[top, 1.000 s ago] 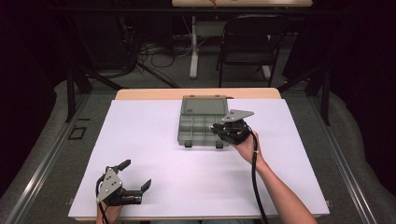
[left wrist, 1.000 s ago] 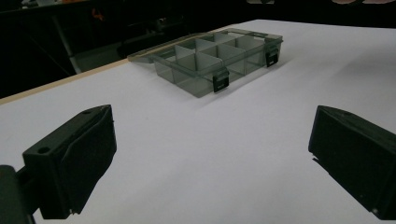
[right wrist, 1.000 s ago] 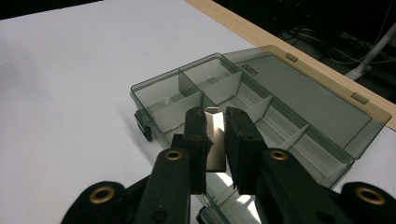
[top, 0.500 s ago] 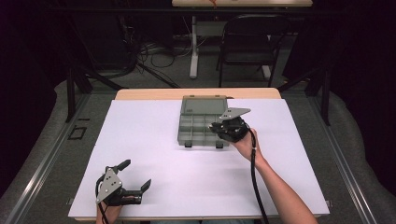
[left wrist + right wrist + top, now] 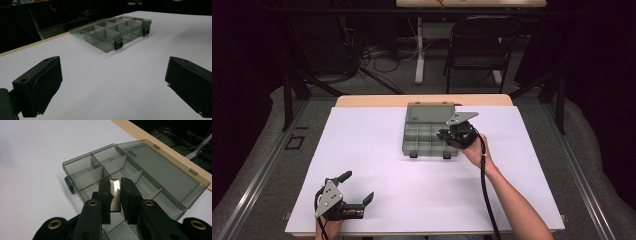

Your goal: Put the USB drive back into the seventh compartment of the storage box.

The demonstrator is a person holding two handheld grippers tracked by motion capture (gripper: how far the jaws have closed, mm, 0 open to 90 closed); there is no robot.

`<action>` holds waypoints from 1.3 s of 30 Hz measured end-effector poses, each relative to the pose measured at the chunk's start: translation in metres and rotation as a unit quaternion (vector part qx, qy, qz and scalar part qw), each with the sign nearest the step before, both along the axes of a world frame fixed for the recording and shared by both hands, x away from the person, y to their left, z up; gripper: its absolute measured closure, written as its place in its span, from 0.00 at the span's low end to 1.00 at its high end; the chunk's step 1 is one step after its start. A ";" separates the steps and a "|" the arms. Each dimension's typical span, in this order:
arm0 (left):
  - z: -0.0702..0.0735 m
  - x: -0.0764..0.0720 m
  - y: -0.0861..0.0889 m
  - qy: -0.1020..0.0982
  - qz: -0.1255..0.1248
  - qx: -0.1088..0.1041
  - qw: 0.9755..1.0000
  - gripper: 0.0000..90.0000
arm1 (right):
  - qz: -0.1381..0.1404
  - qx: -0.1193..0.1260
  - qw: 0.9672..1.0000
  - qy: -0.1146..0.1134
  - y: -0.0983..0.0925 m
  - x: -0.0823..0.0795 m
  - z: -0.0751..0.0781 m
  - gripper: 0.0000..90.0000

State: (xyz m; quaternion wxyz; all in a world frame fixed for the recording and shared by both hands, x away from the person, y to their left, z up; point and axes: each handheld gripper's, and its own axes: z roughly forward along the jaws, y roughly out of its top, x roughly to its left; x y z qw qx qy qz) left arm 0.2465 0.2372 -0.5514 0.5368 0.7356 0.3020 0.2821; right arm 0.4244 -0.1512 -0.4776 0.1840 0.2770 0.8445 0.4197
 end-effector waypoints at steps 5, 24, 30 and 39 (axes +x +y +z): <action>0.000 0.000 0.000 0.000 0.000 0.000 1.000 0.01 | -0.001 -0.005 1.000 0.004 0.002 0.005 0.000 0.88; 0.001 0.000 0.001 -0.003 0.001 0.001 1.000 0.01 | -0.008 -0.024 1.000 0.013 0.005 0.019 -0.004 0.88; 0.001 0.000 0.001 -0.003 0.001 0.001 1.000 0.01 | -0.008 -0.029 0.999 0.015 0.007 0.022 -0.004 0.88; 0.001 0.000 0.001 -0.004 0.002 0.000 1.000 0.01 | -0.004 -0.042 0.999 0.026 0.009 0.026 -0.006 0.88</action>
